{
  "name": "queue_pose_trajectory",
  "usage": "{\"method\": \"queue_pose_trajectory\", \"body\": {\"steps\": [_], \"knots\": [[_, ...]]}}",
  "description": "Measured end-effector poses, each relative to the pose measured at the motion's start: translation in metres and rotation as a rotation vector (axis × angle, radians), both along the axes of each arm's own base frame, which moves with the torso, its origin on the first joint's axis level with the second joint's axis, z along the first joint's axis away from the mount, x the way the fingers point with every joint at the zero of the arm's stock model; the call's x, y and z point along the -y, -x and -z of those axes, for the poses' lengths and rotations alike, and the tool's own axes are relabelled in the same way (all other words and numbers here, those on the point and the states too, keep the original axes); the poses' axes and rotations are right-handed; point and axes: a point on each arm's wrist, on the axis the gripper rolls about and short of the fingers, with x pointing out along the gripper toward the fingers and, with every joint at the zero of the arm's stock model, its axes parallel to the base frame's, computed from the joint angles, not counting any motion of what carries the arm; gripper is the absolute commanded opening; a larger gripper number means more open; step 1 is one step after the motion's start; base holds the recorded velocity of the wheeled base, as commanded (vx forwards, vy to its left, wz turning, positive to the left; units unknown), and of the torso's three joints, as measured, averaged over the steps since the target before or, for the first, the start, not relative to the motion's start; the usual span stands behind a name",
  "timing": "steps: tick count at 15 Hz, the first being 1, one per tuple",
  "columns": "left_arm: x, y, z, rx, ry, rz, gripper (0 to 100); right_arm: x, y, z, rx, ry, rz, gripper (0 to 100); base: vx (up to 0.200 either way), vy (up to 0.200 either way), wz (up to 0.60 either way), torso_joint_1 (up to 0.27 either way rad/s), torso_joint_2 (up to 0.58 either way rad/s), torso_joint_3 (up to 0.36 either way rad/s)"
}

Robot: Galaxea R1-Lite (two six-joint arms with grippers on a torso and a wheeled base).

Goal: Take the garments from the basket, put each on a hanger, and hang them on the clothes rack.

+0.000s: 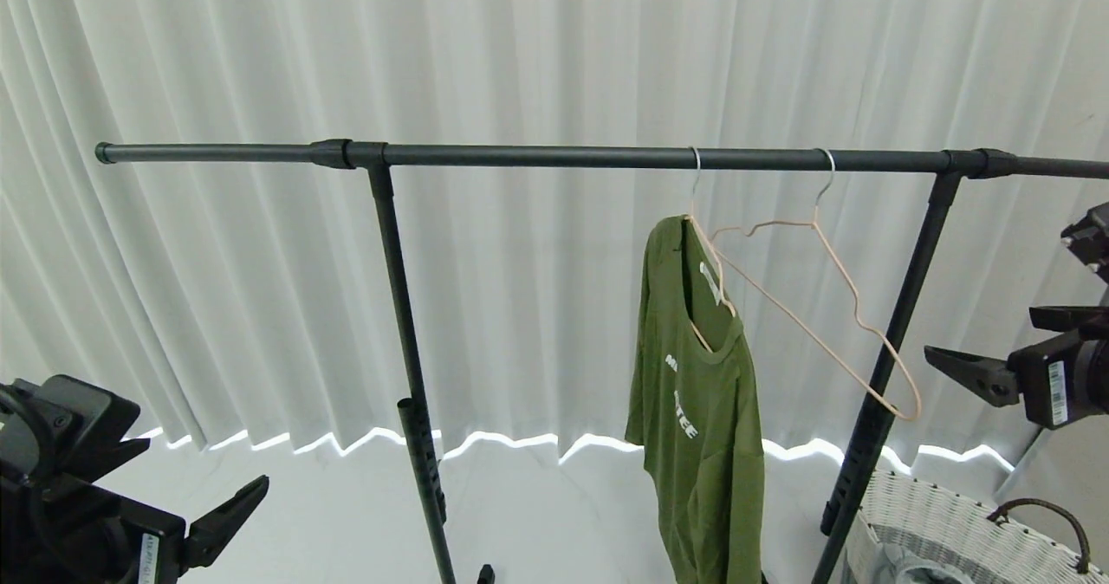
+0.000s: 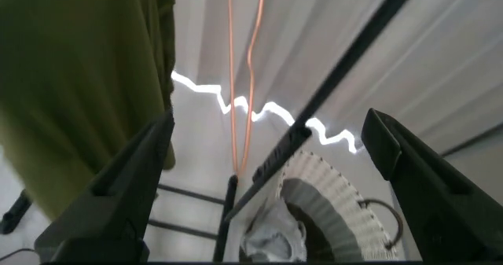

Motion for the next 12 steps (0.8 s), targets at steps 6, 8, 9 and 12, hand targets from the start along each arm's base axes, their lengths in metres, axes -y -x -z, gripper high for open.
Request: {"method": "queue_pose_trajectory", "body": {"steps": [6, 8, 9, 12], "knots": [[0.000, 0.000, 0.000, -0.001, 0.001, 0.000, 100, 0.020, 0.002, 0.013, -0.070, 0.169, 0.080, 100, -0.200, 0.000, 0.00, 0.002, 0.00, 0.003], [0.000, 0.000, 0.000, -0.001, 0.001, 0.000, 100, 0.030, 0.002, 0.020, -0.088, 0.248, 0.109, 100, -0.200, 0.000, 0.00, 0.000, 0.01, 0.002], [0.000, 0.000, 0.000, -0.001, 0.001, 0.000, 100, 0.035, 0.001, 0.023, -0.089, 0.278, 0.123, 100, -0.200, 0.000, 0.00, 0.002, 0.00, 0.002], [0.000, 0.001, 0.003, -0.009, 0.002, 0.001, 100, 0.044, 0.001, 0.032, -0.064, 0.309, 0.169, 100, -0.067, 0.000, 0.00, 0.001, 0.00, 0.001]]}}
